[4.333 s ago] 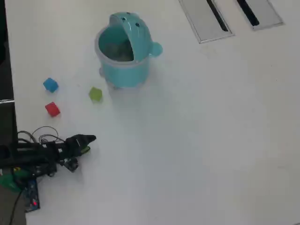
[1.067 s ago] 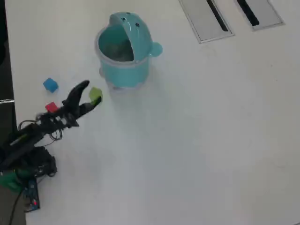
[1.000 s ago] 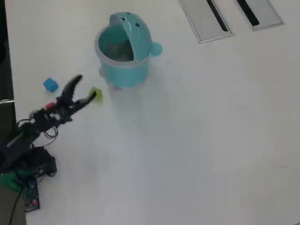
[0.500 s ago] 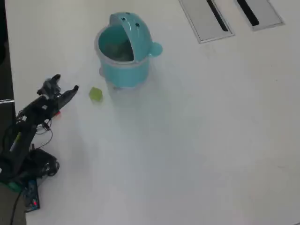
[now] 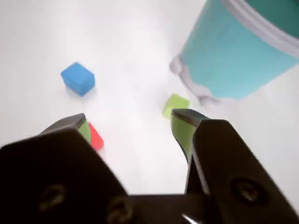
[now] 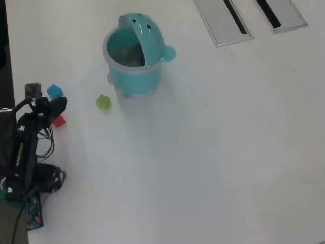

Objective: Grasp RGB lego blocks and put them in the bin one by one.

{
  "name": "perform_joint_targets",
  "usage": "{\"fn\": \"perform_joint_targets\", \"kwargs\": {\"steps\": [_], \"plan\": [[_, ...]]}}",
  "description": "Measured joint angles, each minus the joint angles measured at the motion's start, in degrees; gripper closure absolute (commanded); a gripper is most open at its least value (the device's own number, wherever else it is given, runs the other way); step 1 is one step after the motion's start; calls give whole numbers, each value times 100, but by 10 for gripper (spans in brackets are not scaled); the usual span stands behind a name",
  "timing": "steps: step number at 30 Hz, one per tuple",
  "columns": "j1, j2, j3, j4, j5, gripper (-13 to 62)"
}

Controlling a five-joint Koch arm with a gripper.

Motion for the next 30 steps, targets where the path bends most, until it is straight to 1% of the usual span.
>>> {"fn": "perform_joint_targets", "kwargs": {"steps": [8,14,23,30], "plan": [[-369,0,1195,-44,-299,169],[-457,0,2241,-984,-299,162],[-598,-70,2988,-1775,-299,162],[-958,-536,3076,-2083,-299,163]]}}
